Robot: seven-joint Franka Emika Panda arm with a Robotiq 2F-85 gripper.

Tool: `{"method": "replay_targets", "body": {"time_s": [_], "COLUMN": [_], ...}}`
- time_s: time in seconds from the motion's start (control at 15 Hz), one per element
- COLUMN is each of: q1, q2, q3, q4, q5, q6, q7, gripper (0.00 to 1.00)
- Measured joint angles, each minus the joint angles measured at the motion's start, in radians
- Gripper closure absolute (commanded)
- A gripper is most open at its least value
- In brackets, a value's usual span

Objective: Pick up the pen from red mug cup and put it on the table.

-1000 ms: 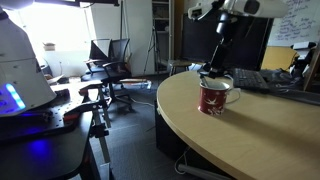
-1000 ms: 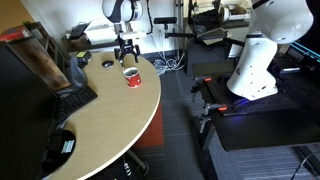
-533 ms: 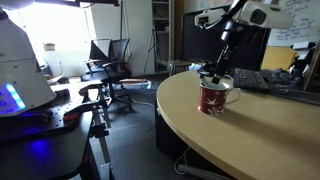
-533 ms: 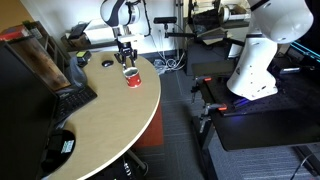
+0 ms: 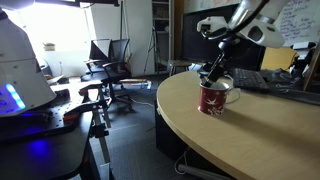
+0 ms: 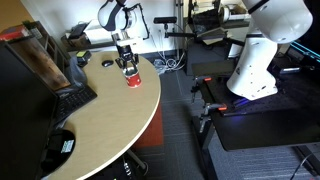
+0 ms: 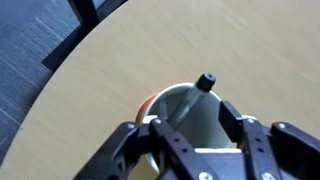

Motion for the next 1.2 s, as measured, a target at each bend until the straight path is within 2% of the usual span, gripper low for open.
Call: {"method": "replay_targets", "body": {"time_s": [0.13, 0.2, 0.33, 0.4, 0.6, 0.73, 0.8, 0.93, 1.07, 1.13, 1.2], "q1": [-0.01, -0.016, -0.026, -0.032, -0.051, -0.061, -0.066, -0.072, -0.079, -0.081, -0.084], "q2": [0.028, 0.041, 0.061, 0.068, 0.083, 0.093, 0.101, 0.118, 0.134, 0.14, 0.147], "q3": [0.002, 0.003, 0.006, 0.009, 0.028, 0.04, 0.045, 0.048, 0.049, 0.049, 0.049], "q4": [0.034, 0.051, 0.084, 0.098, 0.135, 0.16, 0.172, 0.195, 0.212, 0.22, 0.229], "q5": [0.001, 0.001, 0.002, 0.004, 0.008, 0.009, 0.01, 0.011, 0.012, 0.012, 0.013], "q6": [-0.019, -0.032, -0.062, -0.079, -0.133, -0.176, -0.196, -0.227, -0.241, -0.246, -0.251], "q7": [0.001, 0.004, 0.005, 0.005, 0.004, 0.004, 0.004, 0.004, 0.004, 0.004, 0.004], "gripper": [0.76, 0.77, 0.93, 0.98, 0.99, 0.79, 0.65, 0.5, 0.36, 0.32, 0.32]}}
